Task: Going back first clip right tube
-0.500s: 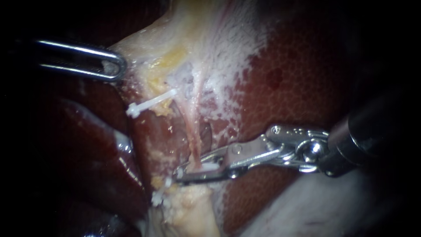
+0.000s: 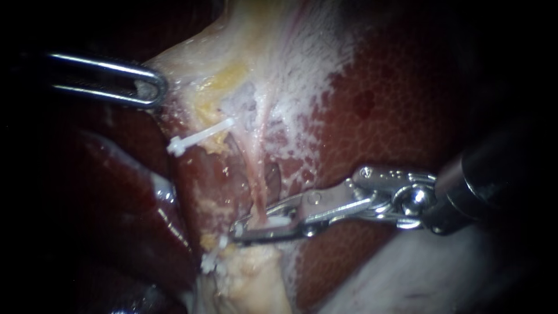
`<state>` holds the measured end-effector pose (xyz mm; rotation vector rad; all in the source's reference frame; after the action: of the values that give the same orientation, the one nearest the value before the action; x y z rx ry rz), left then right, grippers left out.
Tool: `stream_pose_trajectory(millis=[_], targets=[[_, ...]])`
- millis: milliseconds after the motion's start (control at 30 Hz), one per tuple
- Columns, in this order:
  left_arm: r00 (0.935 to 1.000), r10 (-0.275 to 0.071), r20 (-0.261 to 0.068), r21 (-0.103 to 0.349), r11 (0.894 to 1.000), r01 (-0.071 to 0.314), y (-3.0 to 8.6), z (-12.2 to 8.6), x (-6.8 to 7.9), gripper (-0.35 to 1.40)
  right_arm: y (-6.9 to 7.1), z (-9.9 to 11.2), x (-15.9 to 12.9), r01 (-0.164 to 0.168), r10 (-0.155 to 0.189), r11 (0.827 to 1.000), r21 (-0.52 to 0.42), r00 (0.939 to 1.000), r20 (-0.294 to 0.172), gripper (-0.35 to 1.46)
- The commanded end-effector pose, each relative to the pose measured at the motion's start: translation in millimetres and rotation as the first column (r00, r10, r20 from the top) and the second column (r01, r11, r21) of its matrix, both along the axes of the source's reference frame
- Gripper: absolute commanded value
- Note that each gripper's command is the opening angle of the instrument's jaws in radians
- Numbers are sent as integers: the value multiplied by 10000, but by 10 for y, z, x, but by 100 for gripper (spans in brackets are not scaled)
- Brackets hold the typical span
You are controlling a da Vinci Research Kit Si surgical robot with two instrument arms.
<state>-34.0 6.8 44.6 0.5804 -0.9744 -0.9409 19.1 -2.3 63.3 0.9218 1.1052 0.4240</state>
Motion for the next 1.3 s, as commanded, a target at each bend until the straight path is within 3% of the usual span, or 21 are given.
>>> stream_pose_trajectory(millis=[33,133,233,333,467,733,900,1133,1300], targets=[[10000,2,1,1,10000,-2,0,0,0,-35,1,1,0,-7,7,10000,3,10000,6,-35],[10000,1,1,1,10000,-1,0,0,0,-35,1,3,0,-7,7,10000,-7,10000,7,-31],[10000,1,1,0,10000,-1,0,0,0,-35,-3,7,0,-10,10,10000,12,10000,29,1],[10000,0,-2,-5,10000,0,-1,0,0,-35,-4,9,3,98,-108,9985,-542,9998,-172,25],[10000,2,-1,-6,10000,-2,-1,0,1,-35,-3,9,7,256,-343,9873,-1569,9980,-528,43],[10000,-1,-5,-12,10000,1,-2,1,1,-35,-1,9,12,409,-714,9563,-2896,9929,-956,53],[10000,-1,-5,-13,10000,1,-2,1,1,-35,1,9,12,437,-826,9446,-3254,9909,-1067,55],[10000,-2,-6,-15,10000,2,-2,1,1,-35,0,8,7,397,-781,9438,-3281,9914,-1048,60],[10000,-38,-44,-56,10000,38,-7,4,0,-35,0,3,-14,417,-813,9439,-3277,9908,-1080,60]])
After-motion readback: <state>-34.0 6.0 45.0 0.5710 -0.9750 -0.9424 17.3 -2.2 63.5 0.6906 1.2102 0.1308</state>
